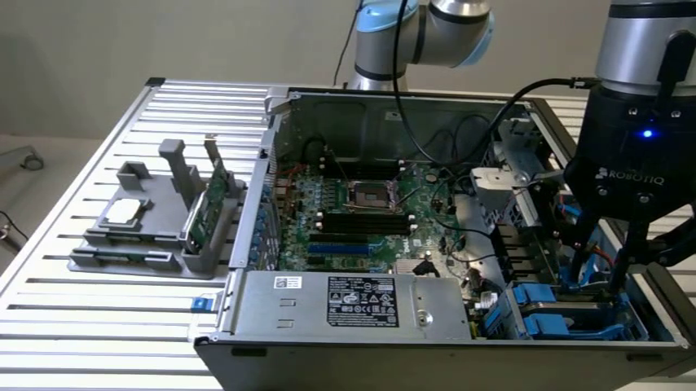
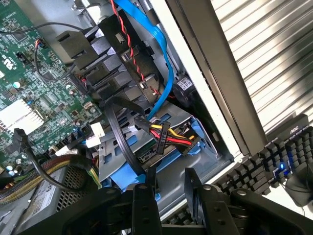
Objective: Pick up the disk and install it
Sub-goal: 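Insert the second disk wire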
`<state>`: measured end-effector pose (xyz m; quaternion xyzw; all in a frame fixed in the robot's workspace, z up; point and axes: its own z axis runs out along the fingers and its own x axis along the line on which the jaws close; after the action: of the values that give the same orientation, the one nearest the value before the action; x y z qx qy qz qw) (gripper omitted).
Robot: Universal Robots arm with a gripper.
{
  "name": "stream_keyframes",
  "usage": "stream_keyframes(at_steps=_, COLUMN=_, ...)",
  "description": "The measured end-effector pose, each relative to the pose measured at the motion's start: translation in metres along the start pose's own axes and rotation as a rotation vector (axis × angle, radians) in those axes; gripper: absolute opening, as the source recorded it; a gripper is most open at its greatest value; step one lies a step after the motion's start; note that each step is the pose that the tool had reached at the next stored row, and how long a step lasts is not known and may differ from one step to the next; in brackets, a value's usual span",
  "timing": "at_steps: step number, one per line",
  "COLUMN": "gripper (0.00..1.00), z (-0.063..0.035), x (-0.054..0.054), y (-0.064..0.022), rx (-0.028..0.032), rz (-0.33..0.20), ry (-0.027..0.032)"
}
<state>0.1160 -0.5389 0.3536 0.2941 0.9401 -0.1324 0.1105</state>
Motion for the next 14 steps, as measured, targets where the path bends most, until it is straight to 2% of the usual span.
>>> stream_keyframes(at_steps=7, gripper=0.37, z=-0.0002, x=-0.0002, y=-0.0002, rx=-0.0007, rz=0.000, ry=0.0007)
stream_keyframes(at_steps=9, gripper=0.37, z=-0.0002, x=-0.0004, y=-0.0002, rx=-0.0076, rz=0.003, ry=0.0066)
stream_keyframes(at_steps=12, gripper=0.37, z=-0.0004, x=-0.0006, y=-0.0005, rx=-0.0232, rz=0.009, ry=0.0194)
stream_keyframes(at_steps=14, gripper=0.37, z=-0.0010, x=-0.0012, y=-0.0006, rx=-0.0280, rz=0.014, ry=0.0244)
